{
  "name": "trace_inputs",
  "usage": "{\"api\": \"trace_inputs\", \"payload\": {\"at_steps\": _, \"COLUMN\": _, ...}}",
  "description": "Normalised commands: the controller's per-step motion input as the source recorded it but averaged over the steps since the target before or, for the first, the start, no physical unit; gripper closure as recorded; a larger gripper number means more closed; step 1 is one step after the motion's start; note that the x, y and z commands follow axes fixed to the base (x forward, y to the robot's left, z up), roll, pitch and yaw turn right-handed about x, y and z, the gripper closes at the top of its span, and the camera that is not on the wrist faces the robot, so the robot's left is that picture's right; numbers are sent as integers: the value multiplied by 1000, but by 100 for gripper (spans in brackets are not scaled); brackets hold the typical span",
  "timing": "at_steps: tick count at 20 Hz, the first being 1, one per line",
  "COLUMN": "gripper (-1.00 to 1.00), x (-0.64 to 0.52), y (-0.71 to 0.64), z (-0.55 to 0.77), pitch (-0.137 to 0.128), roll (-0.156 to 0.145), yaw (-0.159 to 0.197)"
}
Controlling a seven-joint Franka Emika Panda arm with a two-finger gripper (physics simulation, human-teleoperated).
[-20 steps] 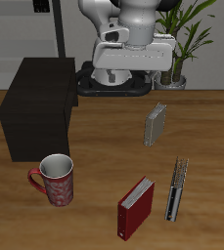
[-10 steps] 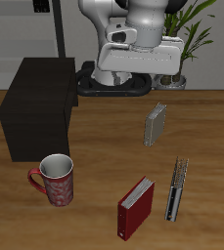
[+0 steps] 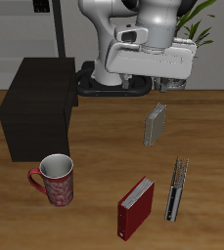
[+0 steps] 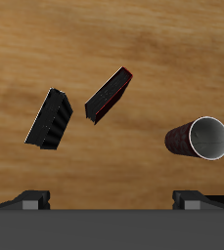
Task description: Place the red book in the top region of the shelf
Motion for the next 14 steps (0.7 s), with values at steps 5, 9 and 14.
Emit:
{"api": "trace_inputs", "payload": {"at_steps": 5, "gripper": -100, "x": 287, "y": 14, "z": 33, "pitch": 1, "roll": -4, "yaw": -56}}
{"api": "trace_inputs", "payload": {"at_steps": 9, "gripper": -100, "x": 350, "y": 27, "z": -29, "pitch": -7, "roll": 5, "yaw": -30}}
{"api": "trace_inputs", "payload": {"at_steps": 14, "gripper": -100, "x": 384, "y": -8, "z": -104, "pitch": 24, "roll": 7, "yaw": -22}}
